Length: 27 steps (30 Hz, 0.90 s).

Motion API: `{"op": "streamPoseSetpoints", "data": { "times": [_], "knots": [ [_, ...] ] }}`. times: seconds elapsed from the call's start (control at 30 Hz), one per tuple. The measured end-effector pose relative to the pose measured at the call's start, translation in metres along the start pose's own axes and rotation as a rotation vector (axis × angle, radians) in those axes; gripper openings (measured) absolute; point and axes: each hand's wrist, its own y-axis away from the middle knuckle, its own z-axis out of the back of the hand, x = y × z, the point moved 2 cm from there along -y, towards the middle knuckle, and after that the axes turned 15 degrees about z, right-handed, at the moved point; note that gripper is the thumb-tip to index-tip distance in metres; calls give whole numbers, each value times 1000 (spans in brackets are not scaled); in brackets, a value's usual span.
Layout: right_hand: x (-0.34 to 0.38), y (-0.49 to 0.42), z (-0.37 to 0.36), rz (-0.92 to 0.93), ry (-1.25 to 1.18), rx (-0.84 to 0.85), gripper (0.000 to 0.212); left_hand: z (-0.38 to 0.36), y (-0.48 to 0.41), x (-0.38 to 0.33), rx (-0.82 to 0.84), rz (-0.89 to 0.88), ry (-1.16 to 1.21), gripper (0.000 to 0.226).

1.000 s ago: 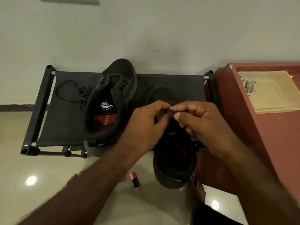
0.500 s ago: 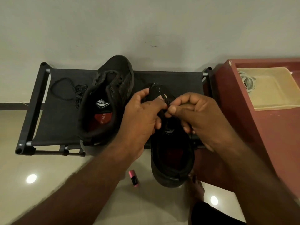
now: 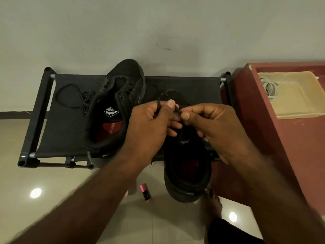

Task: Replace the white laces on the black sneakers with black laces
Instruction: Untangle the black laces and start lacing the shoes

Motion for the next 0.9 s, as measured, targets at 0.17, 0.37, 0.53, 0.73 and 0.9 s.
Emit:
{"op": "streamPoseSetpoints", "data": {
  "times": [0.17, 0.37, 0.53, 0.73, 0.9],
  "knots": [
    [-9, 0, 19, -27, 131, -14, 19, 17, -7, -14, -98, 78, 405, 22],
    [-2, -3, 3, 34, -2, -51, 9, 4, 7, -1, -14, -123, -55, 67],
    [2, 0, -2, 89, -17, 80, 2, -2, 6, 4, 35, -136, -215, 26],
    [-3, -2, 9, 8, 57, 67, 22, 13, -5, -1, -143, -131, -35, 19],
    [-13, -2, 19, -21, 339, -116, 19, 14, -7, 0, -200, -166, 55, 22]
  ]
}}
